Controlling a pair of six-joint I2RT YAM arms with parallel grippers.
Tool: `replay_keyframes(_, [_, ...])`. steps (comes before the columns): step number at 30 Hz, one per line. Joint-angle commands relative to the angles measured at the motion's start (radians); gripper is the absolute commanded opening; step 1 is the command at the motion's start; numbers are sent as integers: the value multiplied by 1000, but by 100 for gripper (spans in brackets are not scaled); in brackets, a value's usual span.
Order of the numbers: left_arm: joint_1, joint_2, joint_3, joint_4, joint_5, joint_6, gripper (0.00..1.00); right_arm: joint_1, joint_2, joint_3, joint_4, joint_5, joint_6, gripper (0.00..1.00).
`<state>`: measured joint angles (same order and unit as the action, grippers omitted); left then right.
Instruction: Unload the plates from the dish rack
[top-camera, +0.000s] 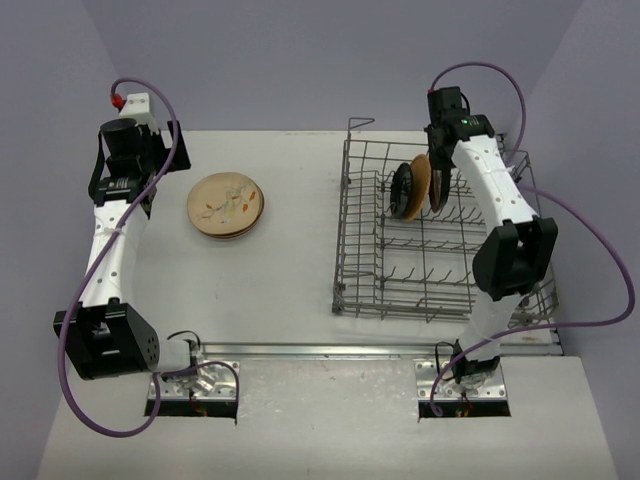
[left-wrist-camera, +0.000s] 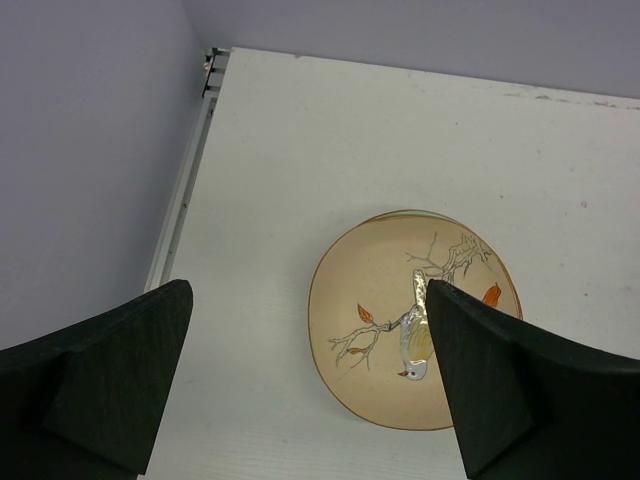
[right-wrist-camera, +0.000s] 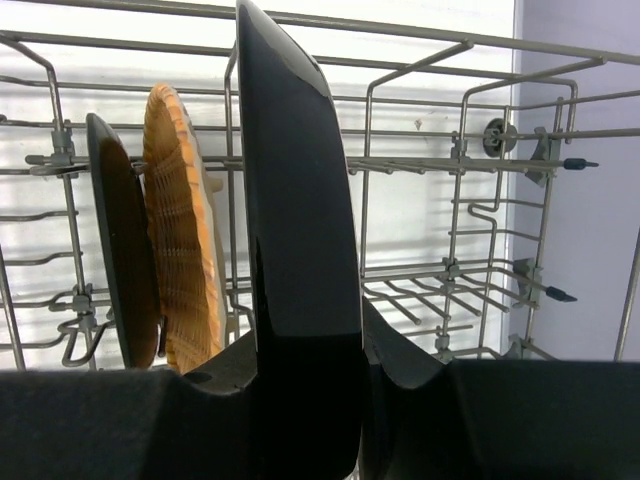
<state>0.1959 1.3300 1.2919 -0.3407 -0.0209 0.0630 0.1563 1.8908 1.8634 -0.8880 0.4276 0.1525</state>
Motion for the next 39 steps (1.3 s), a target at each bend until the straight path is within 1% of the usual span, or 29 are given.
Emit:
replay_keyframes(1, [4,-22,18,39,-16,-11,100,59,-87,33,155,135,-64,0])
replay_keyframes(7, [4,-26,26,34,-26,-8,100,127,-143,-37,316,283,-230,0])
replay_keyframes(12, [4,-32,23,32,-34,-8,100,137,-178,-68,381,323,-290,0])
replay_keyframes(21, [4,-35,35,23,-36,-15,100,137,-254,-74,373,300,-282,0])
replay_keyframes(26, [4,-38,65,-10,33,-28,100,137,-346,-74,331,185,-235,0])
replay_keyframes(28, [4,-53,72,-30,158,-32,100,137,-412,-81,319,40,-198,0])
replay_keyframes(30, [5,-81,67,-27,328,-28,100,137,-461,-72,285,-65,-170,0])
replay_keyframes(31, [4,-98,61,-19,377,-28,100,137,-477,-59,262,-143,-154,0])
replay_keyframes(32, [5,-117,52,-13,480,-33,100,137,-483,-51,250,-229,-114,0])
replay_keyframes(33, [4,-128,46,4,577,-47,100,137,-494,-50,235,-275,-88,0])
replay_keyframes(34, [4,-137,40,16,644,-69,100,138,-505,-64,232,-352,-76,0])
replay_keyframes(36, [4,-160,30,43,768,-124,100,137,-539,-102,253,-455,-56,0])
replay_keyframes(37, [4,-170,28,52,812,-143,100,137,-558,-115,267,-560,-42,0])
replay_keyframes(39, [5,-178,32,68,916,-194,100,137,-601,-124,300,-683,-3,0])
